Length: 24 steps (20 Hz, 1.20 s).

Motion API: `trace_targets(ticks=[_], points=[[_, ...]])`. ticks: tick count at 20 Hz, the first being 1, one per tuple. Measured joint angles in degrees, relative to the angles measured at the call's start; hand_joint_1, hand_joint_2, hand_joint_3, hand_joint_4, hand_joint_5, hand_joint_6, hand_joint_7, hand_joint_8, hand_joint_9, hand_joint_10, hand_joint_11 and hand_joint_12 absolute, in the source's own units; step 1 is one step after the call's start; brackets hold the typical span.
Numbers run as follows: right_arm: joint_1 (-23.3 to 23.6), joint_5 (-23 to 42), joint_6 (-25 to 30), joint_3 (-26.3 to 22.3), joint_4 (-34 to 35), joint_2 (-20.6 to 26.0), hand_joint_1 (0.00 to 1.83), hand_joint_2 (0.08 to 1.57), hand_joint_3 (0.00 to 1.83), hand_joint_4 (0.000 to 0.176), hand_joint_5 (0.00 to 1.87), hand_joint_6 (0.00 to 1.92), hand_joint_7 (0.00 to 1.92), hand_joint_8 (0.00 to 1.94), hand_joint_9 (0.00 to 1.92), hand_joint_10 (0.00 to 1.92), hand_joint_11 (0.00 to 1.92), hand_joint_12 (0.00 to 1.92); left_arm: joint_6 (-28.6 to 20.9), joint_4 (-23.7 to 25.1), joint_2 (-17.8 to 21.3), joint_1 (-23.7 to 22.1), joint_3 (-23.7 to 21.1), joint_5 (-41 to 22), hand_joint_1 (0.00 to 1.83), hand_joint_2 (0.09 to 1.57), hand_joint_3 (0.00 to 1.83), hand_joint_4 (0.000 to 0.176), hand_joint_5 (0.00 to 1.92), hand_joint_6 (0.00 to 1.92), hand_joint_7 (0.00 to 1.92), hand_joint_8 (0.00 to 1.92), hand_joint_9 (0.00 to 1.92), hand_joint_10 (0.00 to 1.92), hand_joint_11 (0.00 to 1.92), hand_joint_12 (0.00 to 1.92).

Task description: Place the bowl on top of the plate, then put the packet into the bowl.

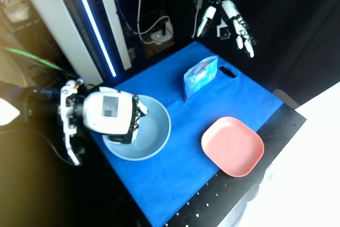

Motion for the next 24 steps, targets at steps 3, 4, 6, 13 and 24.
trace_targets(ticks=[3, 4, 6, 13, 24], points=[[0.7, 1.7, 0.0, 0.5, 1.6, 0.0, 0.07, 1.57, 0.06, 0.176, 0.94, 1.92, 1.57, 1.94, 1.63, 1.92, 1.61, 1.92, 0.0, -0.1, 0.0, 0.1, 0.0, -0.3, 0.54, 1.00, 0.00, 0.106, 0.13, 0.00, 0.01, 0.00, 0.00, 0.00, 0.05, 0.08], [1.4, 2.3, 0.0, 0.7, 1.9, 0.0, 0.01, 1.57, 0.05, 0.176, 1.05, 1.92, 1.55, 1.94, 1.61, 1.92, 1.60, 1.92, 0.0, -0.1, 0.0, 0.1, 0.0, -0.3, 0.54, 0.99, 0.00, 0.103, 0.13, 0.00, 0.01, 0.00, 0.00, 0.00, 0.06, 0.08], [2.3, 2.8, 0.0, 0.9, 2.5, 0.0, 0.00, 1.56, 0.02, 0.095, 1.03, 1.92, 1.50, 1.94, 1.58, 1.92, 1.57, 1.92, -0.1, -0.1, -0.3, 0.1, 0.0, -0.5, 0.54, 0.99, 0.00, 0.103, 0.13, 0.00, 0.02, 0.00, 0.00, 0.00, 0.04, 0.08], [5.7, 3.7, -0.2, 3.5, 3.9, -1.4, 0.47, 1.57, 0.02, 0.063, 1.16, 1.92, 1.50, 1.94, 1.61, 1.92, 1.63, 1.92, -0.2, -0.1, -0.3, 0.1, 0.0, -0.7, 0.48, 1.00, 0.00, 0.103, 0.13, 0.00, 0.04, 0.01, 0.00, 0.00, 0.00, 0.09], [9.6, 3.8, 0.0, 8.2, 4.8, -6.5, 0.62, 1.55, 0.00, 0.007, 1.15, 1.92, 1.57, 1.94, 1.70, 1.92, 1.69, 1.92, -0.4, -0.2, -0.3, 0.1, 0.3, -0.9, 0.57, 1.00, 0.00, 0.110, 0.14, 0.00, 0.00, 0.00, 0.00, 0.00, 0.09, 0.04]])
